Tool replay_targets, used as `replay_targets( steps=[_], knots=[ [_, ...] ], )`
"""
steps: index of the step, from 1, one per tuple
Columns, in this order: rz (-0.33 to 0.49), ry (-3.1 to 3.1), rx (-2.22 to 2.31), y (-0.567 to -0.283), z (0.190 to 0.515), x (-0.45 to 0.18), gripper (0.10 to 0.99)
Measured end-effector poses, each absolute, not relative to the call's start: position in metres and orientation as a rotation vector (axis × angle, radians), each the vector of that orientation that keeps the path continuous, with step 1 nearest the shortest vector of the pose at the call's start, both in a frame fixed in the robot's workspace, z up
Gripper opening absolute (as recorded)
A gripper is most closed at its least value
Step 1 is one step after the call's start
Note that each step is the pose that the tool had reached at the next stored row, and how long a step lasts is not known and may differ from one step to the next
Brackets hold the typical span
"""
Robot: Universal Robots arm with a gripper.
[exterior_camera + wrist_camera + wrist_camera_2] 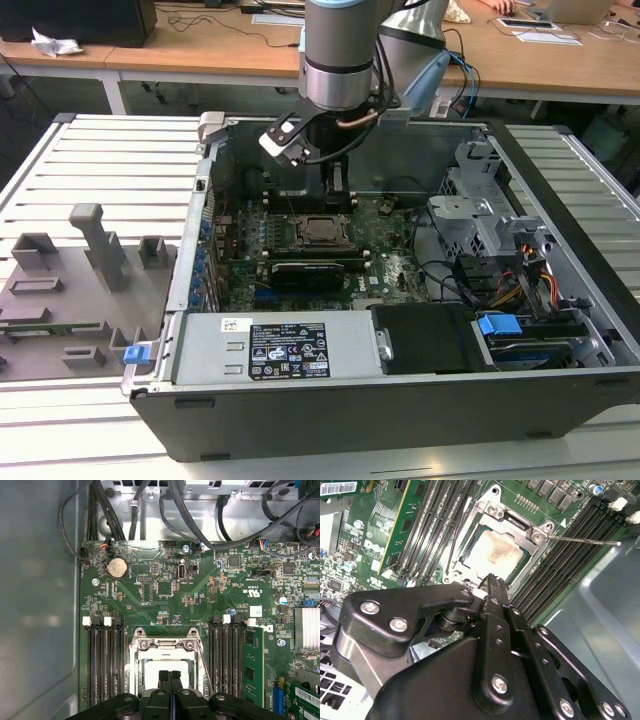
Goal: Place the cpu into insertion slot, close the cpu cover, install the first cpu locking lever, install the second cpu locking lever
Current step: 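Install the first cpu locking lever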
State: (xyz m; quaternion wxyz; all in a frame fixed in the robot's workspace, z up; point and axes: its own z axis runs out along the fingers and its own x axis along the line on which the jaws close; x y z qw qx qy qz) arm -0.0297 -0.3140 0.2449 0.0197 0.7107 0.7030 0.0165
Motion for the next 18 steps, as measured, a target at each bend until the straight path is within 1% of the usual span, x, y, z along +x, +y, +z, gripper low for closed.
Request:
replay_targets(
  steps=[18],
  knots=[
    [0.046,2.171,2.211,-0.314,0.256,-0.03,0.106]
  ],
)
